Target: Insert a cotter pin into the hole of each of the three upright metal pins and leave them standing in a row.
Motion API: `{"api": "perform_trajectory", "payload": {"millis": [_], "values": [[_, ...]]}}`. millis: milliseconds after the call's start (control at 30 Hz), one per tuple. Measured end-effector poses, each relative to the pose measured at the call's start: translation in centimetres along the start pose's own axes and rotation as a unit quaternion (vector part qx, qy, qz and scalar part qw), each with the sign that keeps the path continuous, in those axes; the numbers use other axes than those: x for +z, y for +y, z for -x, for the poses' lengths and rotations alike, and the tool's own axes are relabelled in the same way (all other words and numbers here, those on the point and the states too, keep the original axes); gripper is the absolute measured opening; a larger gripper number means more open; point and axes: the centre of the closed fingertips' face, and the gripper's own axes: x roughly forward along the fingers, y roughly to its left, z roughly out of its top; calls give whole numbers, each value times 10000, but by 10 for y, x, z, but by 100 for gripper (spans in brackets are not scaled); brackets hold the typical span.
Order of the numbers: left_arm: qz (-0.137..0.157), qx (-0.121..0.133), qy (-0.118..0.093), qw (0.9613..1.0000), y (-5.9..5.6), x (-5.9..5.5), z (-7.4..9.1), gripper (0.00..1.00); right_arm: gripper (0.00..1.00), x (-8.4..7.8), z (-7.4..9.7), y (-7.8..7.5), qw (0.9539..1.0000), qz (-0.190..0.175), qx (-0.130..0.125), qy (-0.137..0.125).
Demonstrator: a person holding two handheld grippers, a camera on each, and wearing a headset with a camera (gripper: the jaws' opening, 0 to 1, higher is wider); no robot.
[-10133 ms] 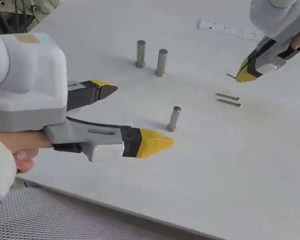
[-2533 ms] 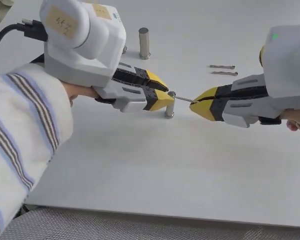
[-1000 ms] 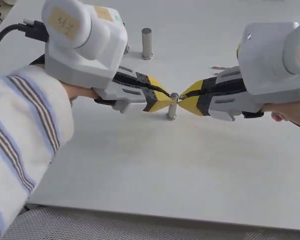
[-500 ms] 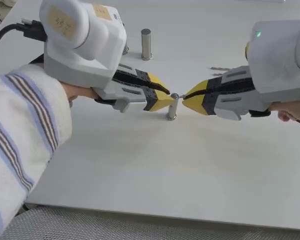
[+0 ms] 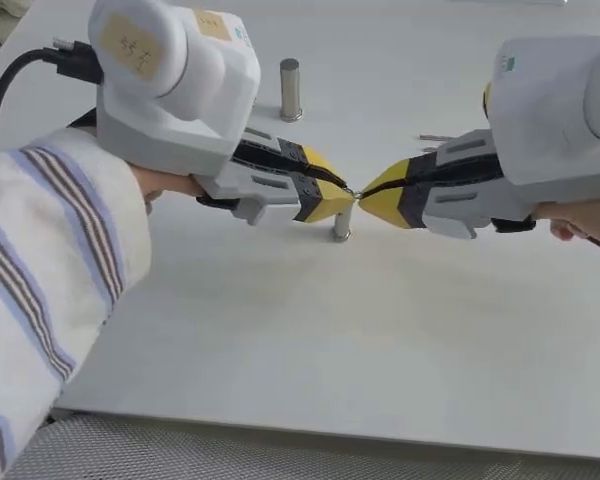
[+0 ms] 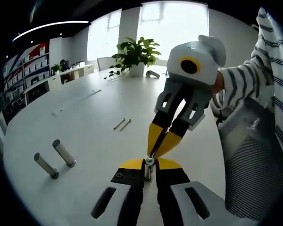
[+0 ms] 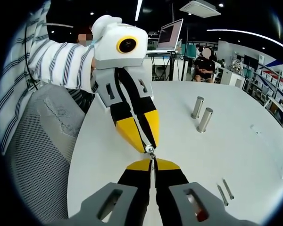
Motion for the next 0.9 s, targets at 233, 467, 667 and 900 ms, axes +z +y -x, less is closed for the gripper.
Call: {"api": "perform_trajectory", "payload": {"millis": [233,467,667,900], "values": [[-1,86,-123,9999,4,4,6,18,2,-2,3,2,9999,-154,-65,-43],[78,330,-454,9984,14,11,31,38,12,-6,-4,12,9988,-474,-47,-136],[130,406,-689,9967,12,14,52,55,17,-6,-16,17,9963,-814,-58,-274],[278,504,-901,9943,4,10,66,78,21,-10,-30,15,9930,-1123,-152,-325]]}}
